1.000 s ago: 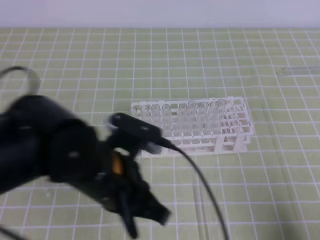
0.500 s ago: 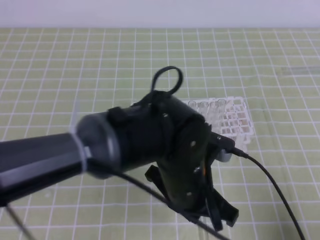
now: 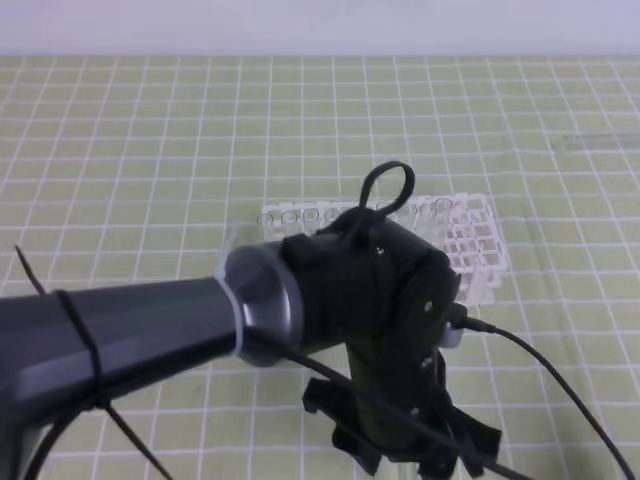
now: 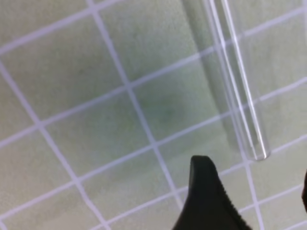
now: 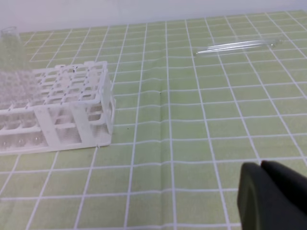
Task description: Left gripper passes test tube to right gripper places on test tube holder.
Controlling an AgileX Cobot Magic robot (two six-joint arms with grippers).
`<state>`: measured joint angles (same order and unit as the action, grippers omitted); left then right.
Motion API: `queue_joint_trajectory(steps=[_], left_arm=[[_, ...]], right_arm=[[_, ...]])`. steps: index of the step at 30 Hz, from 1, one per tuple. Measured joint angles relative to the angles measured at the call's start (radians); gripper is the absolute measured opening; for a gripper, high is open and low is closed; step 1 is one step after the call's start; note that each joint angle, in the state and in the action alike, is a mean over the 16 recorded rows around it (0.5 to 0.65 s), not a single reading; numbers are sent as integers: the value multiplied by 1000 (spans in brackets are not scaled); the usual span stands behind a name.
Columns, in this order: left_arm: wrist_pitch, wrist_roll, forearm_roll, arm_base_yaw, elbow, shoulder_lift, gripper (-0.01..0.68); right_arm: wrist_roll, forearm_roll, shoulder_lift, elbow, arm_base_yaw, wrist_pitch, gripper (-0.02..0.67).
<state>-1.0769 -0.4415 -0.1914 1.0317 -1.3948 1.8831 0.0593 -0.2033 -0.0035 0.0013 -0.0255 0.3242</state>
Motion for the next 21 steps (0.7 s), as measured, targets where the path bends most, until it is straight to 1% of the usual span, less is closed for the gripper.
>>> queue_joint_trajectory(steps=[1,6,17,21], left_arm=[[1,-12,-1,4,0,4,359],[23,-53,-3,28,0,29,381],[92,-133,9,59,0,89,382],[105,-150,15,61,0,107,361]], right_arm=[[0,0,0,0,0,0,-18],[0,0,0,0,0,0,-18],[0,0,0,0,0,0,-18],[0,0,0,0,0,0,-18]])
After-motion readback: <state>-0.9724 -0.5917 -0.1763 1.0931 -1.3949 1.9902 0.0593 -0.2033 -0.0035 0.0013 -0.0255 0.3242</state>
